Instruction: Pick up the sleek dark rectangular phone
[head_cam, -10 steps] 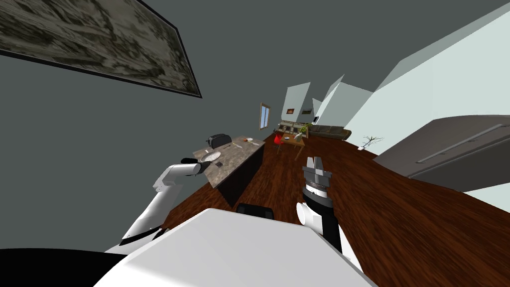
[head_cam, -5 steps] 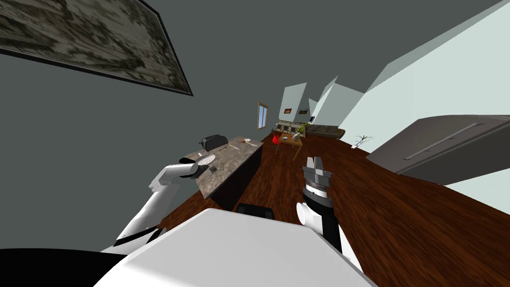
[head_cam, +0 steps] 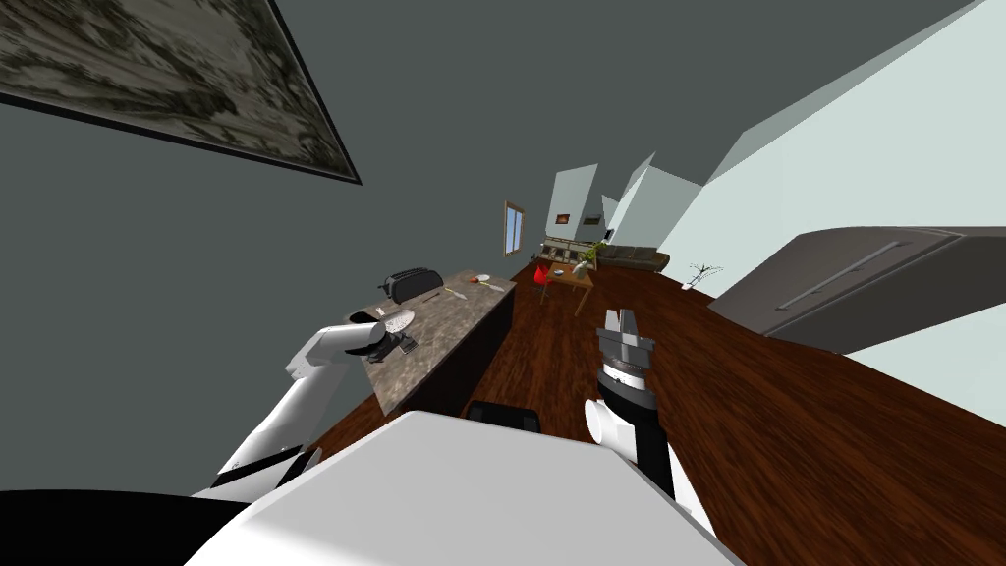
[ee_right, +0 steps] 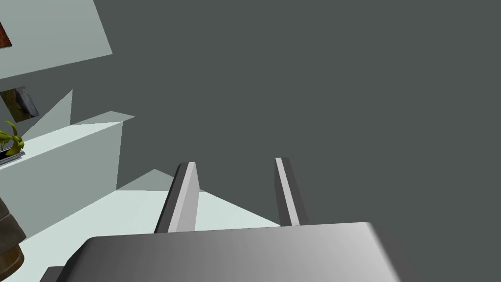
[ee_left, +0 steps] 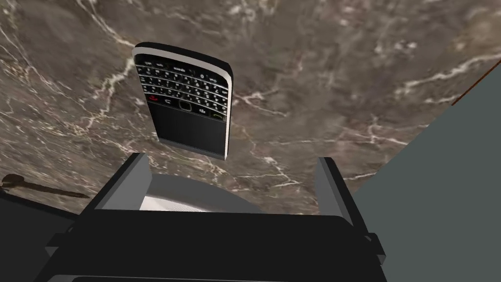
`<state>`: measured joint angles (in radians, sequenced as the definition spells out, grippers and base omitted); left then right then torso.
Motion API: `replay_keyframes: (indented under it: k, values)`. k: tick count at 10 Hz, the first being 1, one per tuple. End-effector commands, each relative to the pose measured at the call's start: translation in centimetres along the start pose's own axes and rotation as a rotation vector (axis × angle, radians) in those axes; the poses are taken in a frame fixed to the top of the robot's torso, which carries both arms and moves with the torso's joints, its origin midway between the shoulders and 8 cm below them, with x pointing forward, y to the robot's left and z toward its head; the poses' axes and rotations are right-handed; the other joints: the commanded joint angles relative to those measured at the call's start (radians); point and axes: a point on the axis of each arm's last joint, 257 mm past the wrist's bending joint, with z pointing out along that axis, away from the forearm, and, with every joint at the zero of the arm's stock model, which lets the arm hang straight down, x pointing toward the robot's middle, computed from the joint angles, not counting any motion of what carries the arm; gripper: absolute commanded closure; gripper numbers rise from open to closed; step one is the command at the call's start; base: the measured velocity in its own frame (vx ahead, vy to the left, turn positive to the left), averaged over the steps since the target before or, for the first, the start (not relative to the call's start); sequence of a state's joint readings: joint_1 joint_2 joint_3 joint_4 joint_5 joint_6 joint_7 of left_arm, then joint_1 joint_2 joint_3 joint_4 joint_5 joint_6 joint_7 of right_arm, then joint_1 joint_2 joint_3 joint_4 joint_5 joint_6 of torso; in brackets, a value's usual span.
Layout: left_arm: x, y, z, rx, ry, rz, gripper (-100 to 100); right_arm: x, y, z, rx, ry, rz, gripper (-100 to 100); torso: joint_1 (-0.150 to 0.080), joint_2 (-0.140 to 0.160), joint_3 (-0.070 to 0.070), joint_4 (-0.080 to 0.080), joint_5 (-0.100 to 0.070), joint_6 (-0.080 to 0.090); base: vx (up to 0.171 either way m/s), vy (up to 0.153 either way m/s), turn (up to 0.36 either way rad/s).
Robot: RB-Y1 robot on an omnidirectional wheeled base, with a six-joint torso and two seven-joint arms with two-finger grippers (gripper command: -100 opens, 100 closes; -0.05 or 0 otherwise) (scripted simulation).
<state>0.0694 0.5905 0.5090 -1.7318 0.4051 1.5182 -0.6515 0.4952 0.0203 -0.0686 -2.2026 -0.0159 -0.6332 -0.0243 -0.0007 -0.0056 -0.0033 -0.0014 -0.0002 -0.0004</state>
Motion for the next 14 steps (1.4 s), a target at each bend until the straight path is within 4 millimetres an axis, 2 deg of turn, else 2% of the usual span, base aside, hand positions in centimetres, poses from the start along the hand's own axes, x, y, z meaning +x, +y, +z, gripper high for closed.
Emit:
replay_keyframes:
  k: [1, 3, 4, 7, 9, 10, 11, 12, 14]
  values:
    - [0.3, 0.9, -0.1, -0.029, 0.022, -0.001, -100, 0.0, 0.0, 0.0, 0.000, 0.000, 0.000, 0, 0.000, 0.000, 0.000, 0.000, 0.000, 0.000, 0.071, 0.003, -0.039]
    - [0.8, 3.3, 0.0, -0.097, 0.071, -0.008, -100, 0.0, 0.0, 0.0, 0.000, 0.000, 0.000, 0, 0.001, 0.000, 0.000, 0.000, 0.000, 0.000, 0.115, 0.015, -0.083]
    - [1.0, 3.5, -0.1, -0.106, 0.079, -0.008, -100, 0.0, 0.0, 0.0, 0.000, 0.000, 0.000, 0, 0.001, -0.002, -0.001, 0.000, 0.000, 0.000, 0.099, 0.001, -0.042]
    - [1.7, 6.4, -0.2, -0.189, 0.139, -0.017, -100, 0.0, 0.0, 0.0, 0.000, 0.000, 0.000, 0, 0.000, 0.000, 0.000, 0.000, 0.000, 0.000, 0.093, 0.003, -0.073]
    - [2.1, 7.6, -0.3, -0.224, 0.165, -0.021, -100, 0.0, 0.0, 0.0, 0.000, 0.000, 0.000, 0, 0.001, 0.000, 0.000, 0.000, 0.000, 0.000, 0.074, 0.015, -0.038]
    - [2.0, 7.2, -0.2, -0.211, 0.155, -0.020, -100, 0.0, 0.0, 0.0, 0.000, 0.000, 0.000, 0, 0.001, 0.001, 0.001, 0.000, 0.000, 0.000, 0.029, 0.010, -0.009]
    - [2.0, 7.3, -0.2, -0.215, 0.158, -0.020, 0, 0.0, 0.0, 0.0, 0.000, 0.000, 0.000, 0, 0.000, 0.003, 0.002, 0.001, 0.000, 0.000, 0.006, 0.002, 0.001]
    - [2.3, 7.2, 0.7, -0.216, 0.157, -0.030, -100, 0.0, 0.0, 0.0, 0.000, 0.000, 0.000, 0, 0.000, 0.005, 0.003, 0.001, 0.000, 0.000, -0.019, 0.012, -0.072]
    - [2.8, 7.2, 1.9, -0.219, 0.156, -0.041, -100, 0.0, 0.0, 0.0, 0.000, 0.000, 0.000, 0, 0.002, 0.009, 0.005, 0.002, 0.000, 0.000, -0.051, 0.040, -0.068]
